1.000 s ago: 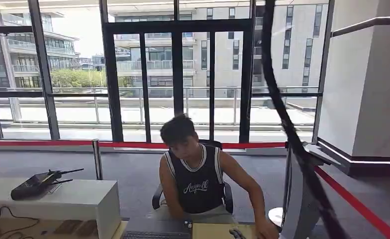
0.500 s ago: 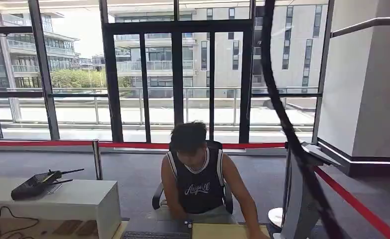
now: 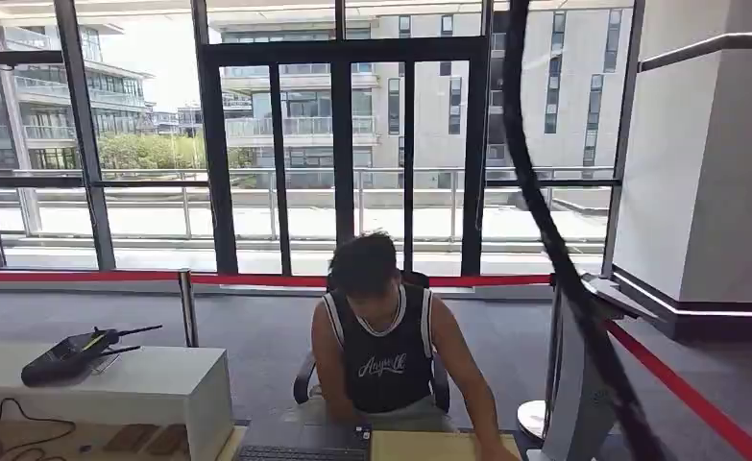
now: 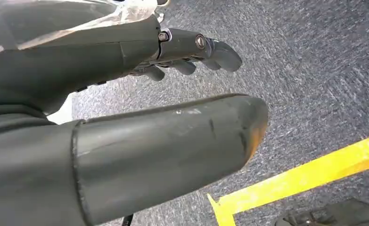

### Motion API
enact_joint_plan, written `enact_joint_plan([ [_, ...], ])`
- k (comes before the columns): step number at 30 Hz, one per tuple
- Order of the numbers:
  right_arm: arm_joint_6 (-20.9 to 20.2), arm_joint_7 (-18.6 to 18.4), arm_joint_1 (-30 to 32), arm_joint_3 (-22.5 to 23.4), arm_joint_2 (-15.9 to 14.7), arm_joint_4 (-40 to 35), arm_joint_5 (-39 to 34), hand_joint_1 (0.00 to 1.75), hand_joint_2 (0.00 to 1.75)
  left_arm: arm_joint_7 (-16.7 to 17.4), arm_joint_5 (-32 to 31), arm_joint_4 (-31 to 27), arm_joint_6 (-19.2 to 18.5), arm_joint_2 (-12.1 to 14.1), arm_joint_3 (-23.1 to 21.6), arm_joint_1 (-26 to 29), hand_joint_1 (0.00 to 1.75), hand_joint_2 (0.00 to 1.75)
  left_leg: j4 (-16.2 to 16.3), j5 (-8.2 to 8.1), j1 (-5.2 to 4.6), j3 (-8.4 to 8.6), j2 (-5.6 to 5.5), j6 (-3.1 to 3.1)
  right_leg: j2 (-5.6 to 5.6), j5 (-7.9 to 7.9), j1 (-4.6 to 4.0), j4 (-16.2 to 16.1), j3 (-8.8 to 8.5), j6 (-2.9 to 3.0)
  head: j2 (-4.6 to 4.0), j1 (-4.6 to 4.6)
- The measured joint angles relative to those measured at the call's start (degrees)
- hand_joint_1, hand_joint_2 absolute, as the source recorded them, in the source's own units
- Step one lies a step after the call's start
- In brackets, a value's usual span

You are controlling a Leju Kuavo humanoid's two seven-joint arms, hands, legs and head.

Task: Pass the card to the sensor for recognition and then transmit it.

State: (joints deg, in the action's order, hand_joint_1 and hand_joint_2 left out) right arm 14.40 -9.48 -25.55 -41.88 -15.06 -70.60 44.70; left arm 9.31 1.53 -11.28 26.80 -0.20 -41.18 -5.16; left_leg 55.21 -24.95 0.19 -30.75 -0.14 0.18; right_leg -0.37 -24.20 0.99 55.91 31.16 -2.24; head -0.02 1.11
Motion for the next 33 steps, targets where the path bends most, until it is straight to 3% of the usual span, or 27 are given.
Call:
enact_joint_plan([
  [11,0.7,-0.09,0.65,-0.83,0.79,2.27,1.95,0.0,1.75,0.24,-0.09,-0.02,0.0,0.02,-0.04,-0.02,0.0,0.0,0.0,0.0,0.0,0.0,0.0,0.0,0.0,0.0,0.0,0.0,0.0,0.0,0.0,0.02],
  [19,6.8,-3.72,0.58,-0.7,1.2,5.01,14.08,0.0,1.75,0.0,0.24,-0.02,-0.04,0.04,-0.2,-0.04,0.0,0.0,0.0,0.0,0.0,-0.01,0.0,0.0,0.0,0.0,0.0,0.0,0.0,0.0,0.0,0.02],
  [24,10.38,-3.72,0.37,0.04,1.6,7.68,16.55,0.0,1.75,0.0,0.72,-0.02,0.07,0.04,-0.28,-0.06,0.0,0.0,0.0,0.0,0.0,-0.01,0.0,0.0,0.0,0.0,0.0,0.0,0.0,0.0,0.0,0.02],
  [33,11.0,-2.73,-0.33,0.74,2.27,12.02,15.91,0.0,1.75,-0.07,1.05,-0.02,0.33,0.09,-1.16,-0.09,0.0,0.0,0.0,0.0,0.0,-0.01,0.0,0.0,0.0,0.0,0.0,0.0,0.0,0.0,0.0,0.02],
])
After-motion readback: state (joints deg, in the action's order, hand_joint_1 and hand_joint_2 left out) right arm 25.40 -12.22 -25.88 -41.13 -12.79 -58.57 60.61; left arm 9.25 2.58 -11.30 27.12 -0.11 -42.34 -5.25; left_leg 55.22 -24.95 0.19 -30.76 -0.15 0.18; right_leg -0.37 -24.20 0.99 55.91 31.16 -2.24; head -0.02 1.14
